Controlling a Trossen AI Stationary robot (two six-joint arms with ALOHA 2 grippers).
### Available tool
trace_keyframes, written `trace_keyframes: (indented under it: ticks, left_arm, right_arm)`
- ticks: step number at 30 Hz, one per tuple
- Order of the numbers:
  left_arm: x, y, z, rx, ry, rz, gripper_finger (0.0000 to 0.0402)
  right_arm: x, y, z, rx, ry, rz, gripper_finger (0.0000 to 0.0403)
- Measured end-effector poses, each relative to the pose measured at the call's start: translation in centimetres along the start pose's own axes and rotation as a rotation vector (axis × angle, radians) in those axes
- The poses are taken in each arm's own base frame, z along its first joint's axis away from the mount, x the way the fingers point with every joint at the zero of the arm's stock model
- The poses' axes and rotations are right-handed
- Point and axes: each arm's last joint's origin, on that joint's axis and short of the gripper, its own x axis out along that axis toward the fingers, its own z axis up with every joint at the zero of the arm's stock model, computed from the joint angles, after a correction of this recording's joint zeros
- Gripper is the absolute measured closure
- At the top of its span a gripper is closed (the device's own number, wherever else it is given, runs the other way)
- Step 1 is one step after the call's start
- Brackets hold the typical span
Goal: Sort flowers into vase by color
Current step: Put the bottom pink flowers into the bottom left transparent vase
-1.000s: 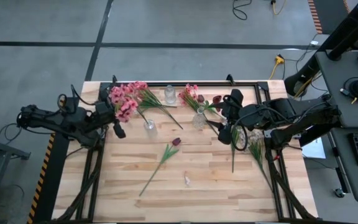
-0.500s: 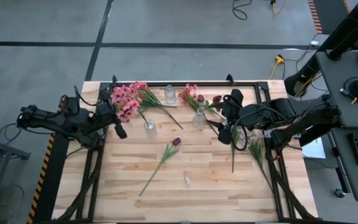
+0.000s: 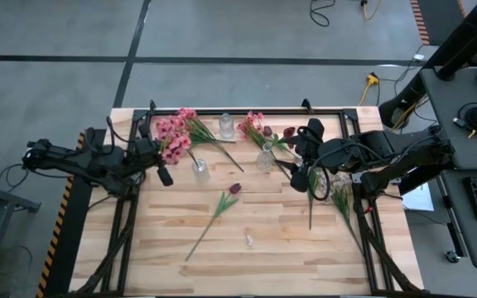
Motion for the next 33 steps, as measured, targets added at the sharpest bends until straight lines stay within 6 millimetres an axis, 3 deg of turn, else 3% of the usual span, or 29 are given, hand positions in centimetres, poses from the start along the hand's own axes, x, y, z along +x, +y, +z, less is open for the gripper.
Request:
trace_keyframes:
  ticks: [19,33]
  left_arm:
    - [0.6,-0.6,-0.6,-0.058,0.041,0.002,0.0357]
    - [0.5,-0.5,-1.5,-0.101,0.114,0.006,0.0284]
  right_arm:
    - [0.0,0.0,0.0,0.0,0.0,0.0,0.0122]
    - [0.0,0.0,0.0,0.009,0.0,0.0,0.0122]
